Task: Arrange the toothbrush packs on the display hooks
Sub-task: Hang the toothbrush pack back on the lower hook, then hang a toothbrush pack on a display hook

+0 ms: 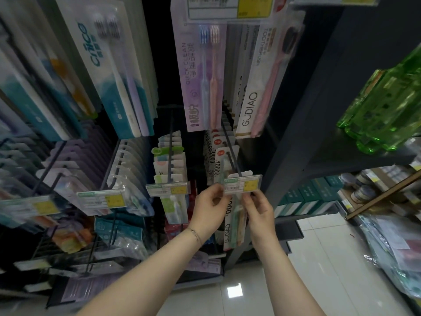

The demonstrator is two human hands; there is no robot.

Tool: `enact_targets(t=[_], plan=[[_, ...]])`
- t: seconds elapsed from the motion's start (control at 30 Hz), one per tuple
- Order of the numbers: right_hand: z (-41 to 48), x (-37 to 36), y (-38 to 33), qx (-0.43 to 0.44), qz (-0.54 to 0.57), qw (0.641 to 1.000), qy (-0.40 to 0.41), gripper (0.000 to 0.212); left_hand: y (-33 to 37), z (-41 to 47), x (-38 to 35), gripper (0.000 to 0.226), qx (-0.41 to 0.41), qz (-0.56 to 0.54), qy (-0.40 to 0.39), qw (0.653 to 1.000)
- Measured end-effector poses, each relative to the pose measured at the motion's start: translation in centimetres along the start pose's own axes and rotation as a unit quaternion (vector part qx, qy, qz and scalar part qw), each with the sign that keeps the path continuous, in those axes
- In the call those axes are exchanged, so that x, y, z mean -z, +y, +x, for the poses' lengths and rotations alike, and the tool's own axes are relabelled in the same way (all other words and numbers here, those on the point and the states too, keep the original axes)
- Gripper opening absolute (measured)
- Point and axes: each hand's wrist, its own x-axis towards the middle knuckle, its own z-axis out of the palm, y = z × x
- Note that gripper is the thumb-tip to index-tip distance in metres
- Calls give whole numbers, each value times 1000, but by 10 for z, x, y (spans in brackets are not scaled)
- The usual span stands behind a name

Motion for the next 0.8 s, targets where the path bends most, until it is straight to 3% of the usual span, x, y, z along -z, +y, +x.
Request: enact_targets(t=[0.13,0.4,0.5,0.67,0.8], plan=[[1,-1,-2,17,-12,1000,2,17,6,7,-3,26,-15,-27,-4,1000],[3,-1,-3,35,-65,997,-3,25,7,23,3,41,-59,-23,-23,998],[3,1,-2,28,-97,995,-4,40,11,34,12,44,-74,24,-49,996],[4,1,-2,35,-118,992,9,29,20,45,17,45,-83,61,-63,993],[1,-2,-1,41,-124,991,11,22,16,44,12,44,-80,20,-58,995]])
